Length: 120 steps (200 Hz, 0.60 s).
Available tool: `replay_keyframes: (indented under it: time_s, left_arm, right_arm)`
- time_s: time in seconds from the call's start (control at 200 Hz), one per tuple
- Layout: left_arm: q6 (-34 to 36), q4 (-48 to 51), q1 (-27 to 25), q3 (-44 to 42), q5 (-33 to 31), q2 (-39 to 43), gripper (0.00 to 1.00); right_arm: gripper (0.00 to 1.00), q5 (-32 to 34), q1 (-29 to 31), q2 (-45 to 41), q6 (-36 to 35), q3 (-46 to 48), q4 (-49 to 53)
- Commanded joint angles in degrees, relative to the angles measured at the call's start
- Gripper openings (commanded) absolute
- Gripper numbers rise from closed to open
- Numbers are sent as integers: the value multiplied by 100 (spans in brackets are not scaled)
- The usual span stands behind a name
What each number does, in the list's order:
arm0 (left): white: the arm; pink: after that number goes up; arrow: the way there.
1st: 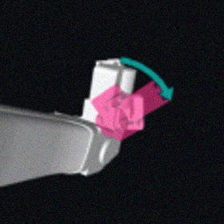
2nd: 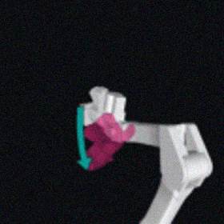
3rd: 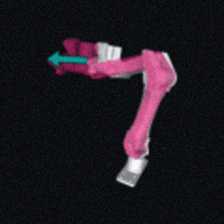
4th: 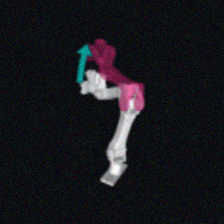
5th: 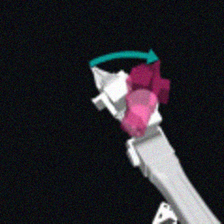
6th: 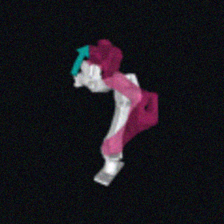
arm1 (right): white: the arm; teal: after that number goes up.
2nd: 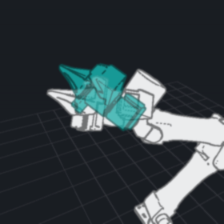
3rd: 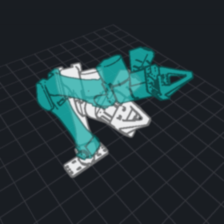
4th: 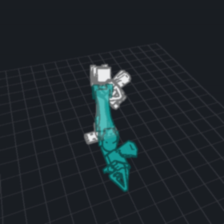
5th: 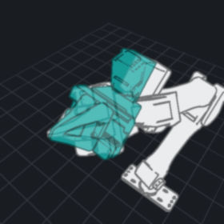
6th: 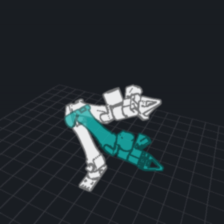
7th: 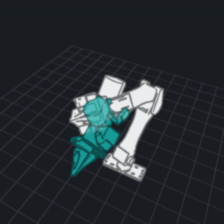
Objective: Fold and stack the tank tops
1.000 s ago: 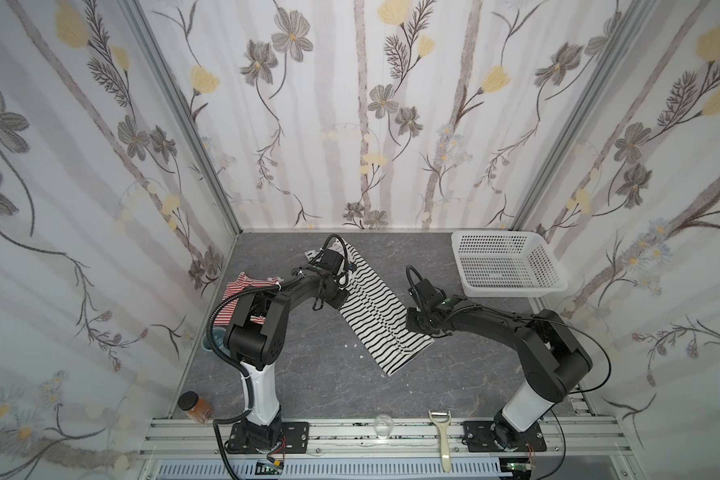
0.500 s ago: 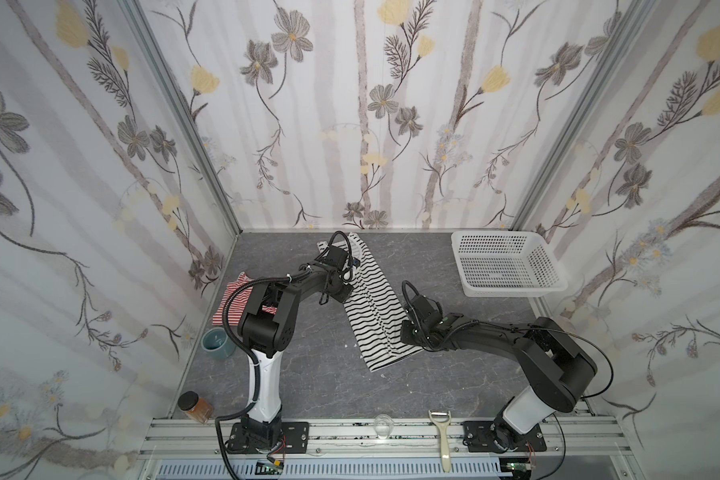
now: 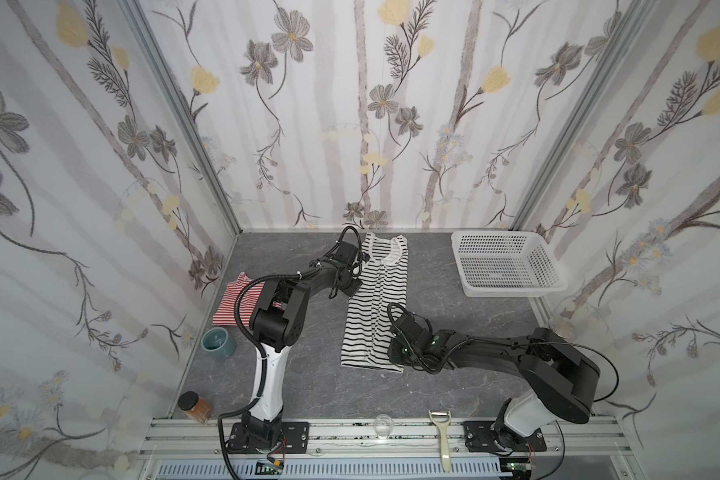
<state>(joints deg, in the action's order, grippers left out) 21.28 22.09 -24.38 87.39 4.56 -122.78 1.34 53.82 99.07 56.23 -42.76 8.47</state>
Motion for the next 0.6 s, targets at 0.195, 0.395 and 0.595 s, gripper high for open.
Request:
replay_keyframes:
  time_s: [0.195, 0.395, 0.595]
  left_arm:
    - [-92, 204, 12, -765, 45, 1246, 35]
    - [1, 108, 8, -1758, 274, 2015, 35]
    - [-14, -53, 10, -2601, 417, 2544, 35]
  right_arm:
    - [47, 71, -59, -1022, 242, 333, 607]
    - [47, -552, -52, -1183, 630, 1061, -312]
    - [46, -687, 113, -1132, 900, 1182, -617]
